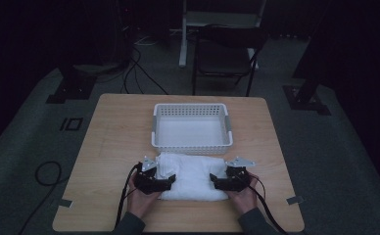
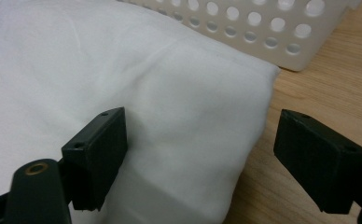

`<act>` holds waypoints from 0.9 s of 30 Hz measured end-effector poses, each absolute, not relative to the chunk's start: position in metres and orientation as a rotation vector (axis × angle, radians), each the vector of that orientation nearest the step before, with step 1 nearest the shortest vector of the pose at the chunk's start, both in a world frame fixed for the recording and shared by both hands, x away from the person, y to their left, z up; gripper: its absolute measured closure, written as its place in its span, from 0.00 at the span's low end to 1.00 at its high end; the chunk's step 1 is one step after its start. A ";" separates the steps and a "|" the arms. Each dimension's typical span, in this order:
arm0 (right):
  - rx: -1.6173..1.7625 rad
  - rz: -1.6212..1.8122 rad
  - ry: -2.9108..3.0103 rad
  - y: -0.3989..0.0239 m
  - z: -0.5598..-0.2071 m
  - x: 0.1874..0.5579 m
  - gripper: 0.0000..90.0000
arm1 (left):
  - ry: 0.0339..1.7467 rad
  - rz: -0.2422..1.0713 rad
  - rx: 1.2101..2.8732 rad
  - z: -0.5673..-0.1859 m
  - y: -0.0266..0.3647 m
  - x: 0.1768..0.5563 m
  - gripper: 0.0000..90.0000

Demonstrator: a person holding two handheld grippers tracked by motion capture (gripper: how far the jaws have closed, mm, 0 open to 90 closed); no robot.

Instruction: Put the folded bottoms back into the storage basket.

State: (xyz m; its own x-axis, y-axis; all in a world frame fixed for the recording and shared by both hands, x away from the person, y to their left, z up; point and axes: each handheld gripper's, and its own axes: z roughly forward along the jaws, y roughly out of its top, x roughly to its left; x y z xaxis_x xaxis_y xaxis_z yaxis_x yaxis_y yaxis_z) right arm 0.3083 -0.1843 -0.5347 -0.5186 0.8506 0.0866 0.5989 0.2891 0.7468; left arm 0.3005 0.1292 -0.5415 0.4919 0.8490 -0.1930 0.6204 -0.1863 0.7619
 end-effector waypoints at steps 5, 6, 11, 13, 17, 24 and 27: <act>1.321 1.076 2.233 -0.186 -0.535 0.310 0.19 | 1.251 0.359 1.882 -0.535 0.128 0.301 0.11; 1.323 1.076 2.233 -0.186 -0.535 0.311 0.19 | 1.244 0.368 1.871 -0.531 0.128 0.299 0.12; 1.320 1.076 2.234 -0.185 -0.535 0.311 0.19 | 1.194 0.390 1.799 -0.513 0.131 0.294 0.14; 1.318 1.074 2.234 -0.185 -0.535 0.311 0.19 | 1.167 0.386 1.790 -0.505 0.126 0.294 0.13; 1.311 1.068 2.233 -0.184 -0.534 0.311 0.19 | 1.189 0.389 1.846 -0.513 0.115 0.303 0.08; 1.341 1.063 2.165 -0.185 -0.529 0.308 0.12 | 1.255 0.429 1.902 -0.535 0.113 0.310 0.01; 1.341 1.101 2.149 -0.183 -0.523 0.304 0.12 | 1.273 0.379 1.876 -0.543 0.117 0.312 0.00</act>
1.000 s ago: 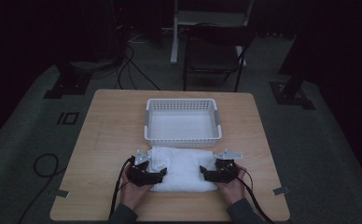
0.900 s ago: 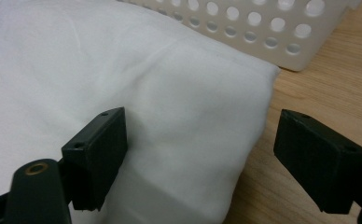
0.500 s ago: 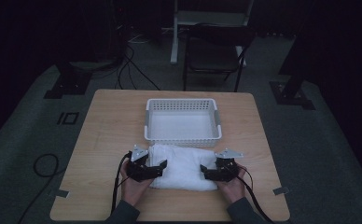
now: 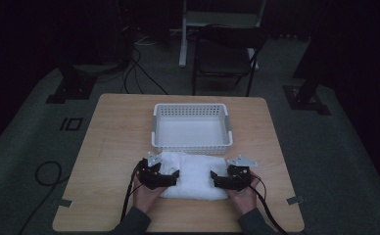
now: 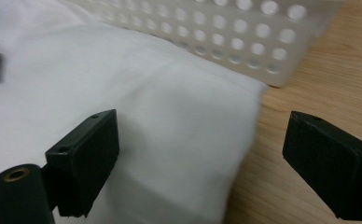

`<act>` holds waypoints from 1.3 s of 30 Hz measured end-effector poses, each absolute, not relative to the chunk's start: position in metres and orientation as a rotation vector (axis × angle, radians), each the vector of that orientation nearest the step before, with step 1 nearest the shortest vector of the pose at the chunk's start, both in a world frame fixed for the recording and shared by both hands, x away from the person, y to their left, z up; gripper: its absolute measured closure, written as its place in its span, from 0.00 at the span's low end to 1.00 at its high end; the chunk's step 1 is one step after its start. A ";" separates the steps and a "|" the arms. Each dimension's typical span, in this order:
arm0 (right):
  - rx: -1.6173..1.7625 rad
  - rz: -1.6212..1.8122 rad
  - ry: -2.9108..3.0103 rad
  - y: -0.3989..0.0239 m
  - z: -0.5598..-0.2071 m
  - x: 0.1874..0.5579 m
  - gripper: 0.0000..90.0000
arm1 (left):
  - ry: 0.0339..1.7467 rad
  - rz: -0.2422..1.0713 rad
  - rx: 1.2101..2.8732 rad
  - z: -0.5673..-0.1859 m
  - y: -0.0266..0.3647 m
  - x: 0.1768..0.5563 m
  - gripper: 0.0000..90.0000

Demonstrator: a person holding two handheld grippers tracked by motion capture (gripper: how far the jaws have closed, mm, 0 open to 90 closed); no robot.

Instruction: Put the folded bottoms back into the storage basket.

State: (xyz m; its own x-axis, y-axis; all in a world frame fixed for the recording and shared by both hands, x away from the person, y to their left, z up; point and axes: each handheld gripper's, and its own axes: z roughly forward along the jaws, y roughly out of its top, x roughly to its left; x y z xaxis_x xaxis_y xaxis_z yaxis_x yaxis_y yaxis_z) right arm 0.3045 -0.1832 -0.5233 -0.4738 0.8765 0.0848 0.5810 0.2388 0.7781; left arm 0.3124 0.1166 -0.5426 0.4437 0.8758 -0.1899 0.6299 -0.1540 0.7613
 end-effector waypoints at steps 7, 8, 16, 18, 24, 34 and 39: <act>1.402 1.085 2.226 -0.178 -0.534 0.311 0.10 | 1.301 0.281 1.859 -0.550 0.121 0.318 0.00; 1.402 1.085 2.226 -0.178 -0.534 0.311 0.10 | 1.301 0.281 1.859 -0.550 0.121 0.318 0.00; 1.543 1.217 2.299 -0.191 -0.551 0.325 0.10 | 1.309 0.199 1.833 -0.556 0.125 0.321 0.00; 1.525 1.229 2.312 -0.191 -0.551 0.325 0.11 | 1.297 0.191 1.849 -0.556 0.126 0.321 0.00; 1.501 1.298 2.383 -0.193 -0.551 0.330 0.27 | 1.283 0.090 1.855 -0.552 0.127 0.323 0.16; 1.492 1.412 2.460 -0.195 -0.552 0.338 0.63 | 1.232 0.055 1.842 -0.549 0.127 0.317 0.46; 1.360 1.359 2.406 -0.188 -0.542 0.326 0.76 | 1.201 0.088 1.840 -0.546 0.128 0.308 0.54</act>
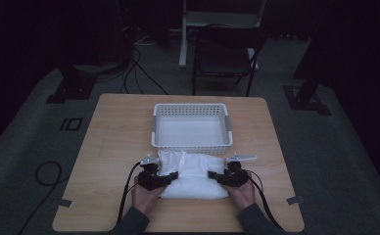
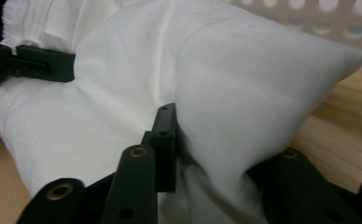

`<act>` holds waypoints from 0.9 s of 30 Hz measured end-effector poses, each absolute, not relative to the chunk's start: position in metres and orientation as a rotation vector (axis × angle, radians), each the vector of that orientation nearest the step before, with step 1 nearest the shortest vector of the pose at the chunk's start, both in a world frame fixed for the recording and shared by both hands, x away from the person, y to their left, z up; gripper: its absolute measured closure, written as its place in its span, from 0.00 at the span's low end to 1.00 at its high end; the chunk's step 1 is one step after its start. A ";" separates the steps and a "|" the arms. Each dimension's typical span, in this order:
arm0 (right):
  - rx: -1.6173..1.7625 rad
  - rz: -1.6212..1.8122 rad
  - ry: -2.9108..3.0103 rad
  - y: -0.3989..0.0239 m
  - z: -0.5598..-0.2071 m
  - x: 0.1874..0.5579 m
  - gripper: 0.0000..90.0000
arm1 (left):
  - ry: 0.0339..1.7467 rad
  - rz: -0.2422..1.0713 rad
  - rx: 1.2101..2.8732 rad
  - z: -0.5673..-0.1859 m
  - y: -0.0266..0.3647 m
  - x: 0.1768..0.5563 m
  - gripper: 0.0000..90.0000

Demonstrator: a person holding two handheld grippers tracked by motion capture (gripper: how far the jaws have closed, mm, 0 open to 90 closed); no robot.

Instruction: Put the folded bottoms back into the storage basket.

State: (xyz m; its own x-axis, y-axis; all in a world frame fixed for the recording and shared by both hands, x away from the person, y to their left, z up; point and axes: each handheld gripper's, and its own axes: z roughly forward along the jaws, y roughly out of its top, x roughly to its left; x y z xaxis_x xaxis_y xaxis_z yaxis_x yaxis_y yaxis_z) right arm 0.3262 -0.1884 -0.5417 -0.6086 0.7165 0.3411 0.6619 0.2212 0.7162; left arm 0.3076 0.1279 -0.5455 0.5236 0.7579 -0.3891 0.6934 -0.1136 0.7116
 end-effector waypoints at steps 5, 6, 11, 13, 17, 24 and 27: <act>1.292 1.351 2.353 -0.186 -0.534 0.316 0.77 | 1.160 0.147 1.833 -0.538 0.125 0.293 0.57; 1.284 1.354 2.345 -0.186 -0.533 0.314 0.77 | 1.156 0.151 1.832 -0.537 0.125 0.291 0.58; 1.257 1.366 2.316 -0.186 -0.528 0.308 0.77 | 1.142 0.180 1.826 -0.530 0.124 0.282 0.58; 1.247 1.376 2.311 -0.186 -0.527 0.306 0.77 | 1.136 0.197 1.823 -0.526 0.124 0.279 0.58; 1.215 1.407 2.305 -0.187 -0.521 0.301 0.77 | 1.123 0.227 1.814 -0.519 0.125 0.273 0.58; 1.174 1.420 2.276 -0.186 -0.511 0.296 0.77 | 1.106 0.258 1.794 -0.508 0.125 0.267 0.58; 1.151 1.419 2.257 -0.185 -0.505 0.293 0.77 | 1.095 0.279 1.790 -0.503 0.125 0.265 0.59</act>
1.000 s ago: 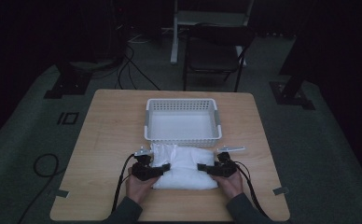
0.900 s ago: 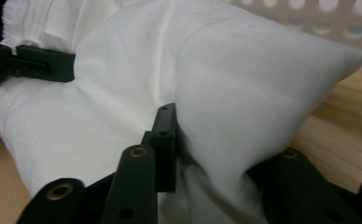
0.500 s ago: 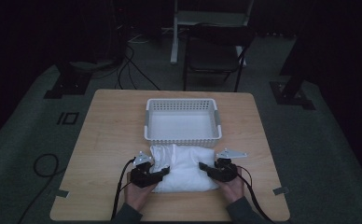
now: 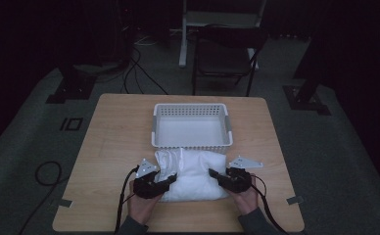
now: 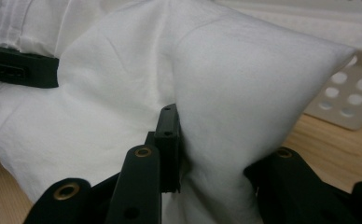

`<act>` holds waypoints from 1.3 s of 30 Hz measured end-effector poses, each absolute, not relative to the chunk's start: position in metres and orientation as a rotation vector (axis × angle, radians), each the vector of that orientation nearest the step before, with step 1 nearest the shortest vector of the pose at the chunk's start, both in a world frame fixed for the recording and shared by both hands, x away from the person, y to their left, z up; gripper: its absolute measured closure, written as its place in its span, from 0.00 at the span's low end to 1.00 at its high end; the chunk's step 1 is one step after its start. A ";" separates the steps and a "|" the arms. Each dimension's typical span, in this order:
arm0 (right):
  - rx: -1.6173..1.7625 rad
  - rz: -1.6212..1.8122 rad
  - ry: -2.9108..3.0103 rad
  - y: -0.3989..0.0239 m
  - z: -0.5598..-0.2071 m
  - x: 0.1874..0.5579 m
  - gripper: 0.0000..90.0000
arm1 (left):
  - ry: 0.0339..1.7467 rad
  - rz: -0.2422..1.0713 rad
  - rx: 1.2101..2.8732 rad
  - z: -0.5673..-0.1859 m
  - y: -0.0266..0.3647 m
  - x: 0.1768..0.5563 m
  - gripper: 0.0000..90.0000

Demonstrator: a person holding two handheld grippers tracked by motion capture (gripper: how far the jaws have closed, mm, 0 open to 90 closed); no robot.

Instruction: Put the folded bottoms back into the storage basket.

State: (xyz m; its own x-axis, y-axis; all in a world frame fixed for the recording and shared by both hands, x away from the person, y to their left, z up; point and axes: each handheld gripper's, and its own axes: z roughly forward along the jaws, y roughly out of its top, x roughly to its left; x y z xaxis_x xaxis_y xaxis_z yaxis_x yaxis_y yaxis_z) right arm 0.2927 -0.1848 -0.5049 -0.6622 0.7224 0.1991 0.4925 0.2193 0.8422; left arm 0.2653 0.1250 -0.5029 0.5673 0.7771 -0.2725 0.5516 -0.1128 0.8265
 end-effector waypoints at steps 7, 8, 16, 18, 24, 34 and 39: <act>1.118 1.418 2.224 -0.183 -0.493 0.289 0.77 | 1.077 0.303 1.773 -0.492 0.126 0.263 0.59; 1.113 1.417 2.221 -0.183 -0.492 0.288 0.77 | 1.075 0.304 1.772 -0.490 0.126 0.263 0.58; 1.091 1.418 2.206 -0.181 -0.483 0.287 0.77 | 1.068 0.317 1.763 -0.481 0.127 0.262 0.59; 1.086 1.421 2.204 -0.181 -0.481 0.287 0.77 | 1.066 0.319 1.760 -0.479 0.128 0.262 0.59; 1.085 1.430 2.193 -0.181 -0.475 0.287 0.77 | 1.065 0.321 1.746 -0.474 0.128 0.263 0.59; 1.072 1.409 2.155 -0.179 -0.464 0.285 0.77 | 1.047 0.332 1.739 -0.463 0.128 0.266 0.59; 1.071 1.410 2.142 -0.179 -0.460 0.285 0.77 | 1.037 0.340 1.741 -0.458 0.128 0.268 0.59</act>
State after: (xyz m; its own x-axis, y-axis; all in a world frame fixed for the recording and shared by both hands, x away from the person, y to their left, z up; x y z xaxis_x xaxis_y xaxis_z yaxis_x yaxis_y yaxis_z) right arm 0.2853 -0.1788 -0.4597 -0.6480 0.7544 0.1051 0.3948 0.2147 0.8933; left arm 0.2680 0.1278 -0.4581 0.5869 0.7729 -0.2412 0.4801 -0.0923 0.8724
